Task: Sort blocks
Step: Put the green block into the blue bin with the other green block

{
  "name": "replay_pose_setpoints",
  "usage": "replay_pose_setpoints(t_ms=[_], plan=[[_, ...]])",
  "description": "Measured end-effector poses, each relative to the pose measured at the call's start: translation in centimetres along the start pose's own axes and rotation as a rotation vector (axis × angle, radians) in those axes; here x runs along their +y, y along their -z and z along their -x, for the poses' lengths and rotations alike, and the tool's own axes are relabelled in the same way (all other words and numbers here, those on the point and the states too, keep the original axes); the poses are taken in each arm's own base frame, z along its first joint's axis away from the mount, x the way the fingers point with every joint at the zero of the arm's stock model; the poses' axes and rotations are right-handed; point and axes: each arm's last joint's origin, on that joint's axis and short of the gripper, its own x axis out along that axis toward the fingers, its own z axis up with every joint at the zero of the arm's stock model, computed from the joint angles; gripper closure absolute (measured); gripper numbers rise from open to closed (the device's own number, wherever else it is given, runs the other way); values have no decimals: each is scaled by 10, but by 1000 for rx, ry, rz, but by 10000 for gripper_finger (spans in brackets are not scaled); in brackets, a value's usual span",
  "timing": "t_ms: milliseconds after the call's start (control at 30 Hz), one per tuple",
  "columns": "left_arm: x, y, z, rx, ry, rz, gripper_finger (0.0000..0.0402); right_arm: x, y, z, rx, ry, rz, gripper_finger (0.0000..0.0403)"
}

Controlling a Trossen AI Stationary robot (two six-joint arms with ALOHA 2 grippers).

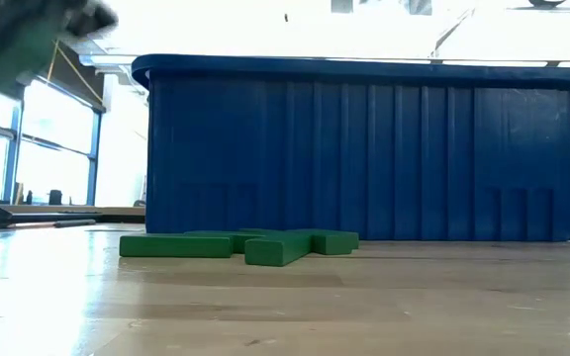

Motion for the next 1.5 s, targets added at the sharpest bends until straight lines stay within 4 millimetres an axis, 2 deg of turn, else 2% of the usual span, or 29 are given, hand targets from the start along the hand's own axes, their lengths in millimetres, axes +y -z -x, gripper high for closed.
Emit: replay_pose_setpoints(t_ms=[67, 133, 200, 300, 400, 500, 633, 767, 867, 1000, 1100, 1267, 1367, 1500], plan=[[6, -20, 33, -99, -67, 33, 316, -1, -2, 0, -9, 3, 1, 231], [22, -34, 66, -167, -161, 73, 316, -2, -4, -1, -15, 3, 7, 231], [43, -49, 97, -251, -227, 96, 316, -1, -6, -2, -20, 2, 23, 231], [87, -69, 136, -384, -303, 132, 316, -1, -8, -6, -26, 2, 40, 231], [139, -89, 158, -454, -387, 157, 316, -2, -11, -10, -15, -3, 37, 231], [192, -105, 161, -427, -466, 156, 316, -3, -12, -15, 3, -9, 33, 231], [265, -114, 149, -329, -521, 155, 316, -5, -13, -19, 23, -18, 11, 231], [333, -106, 121, -152, -549, 177, 316, -5, -13, -19, 27, -19, -14, 231], [374, -93, 96, -73, -486, 211, 316, -5, -12, -18, 28, -19, -29, 231], [414, -77, 58, -14, -393, 269, 316, -5, -12, -18, 28, -19, -29, 231], [433, -70, 34, 52, -386, 287, 316, -5, -12, -18, 28, -19, -29, 231], [455, -58, 5, 112, -365, 335, 316, -5, -12, -18, 29, -20, -30, 231], [461, -54, -9, 132, -336, 364, 316, -5, -12, -18, 31, -22, -32, 231], [460, -56, -19, 135, -292, 353, 316, -4, -12, -18, 45, -37, -30, 231]])
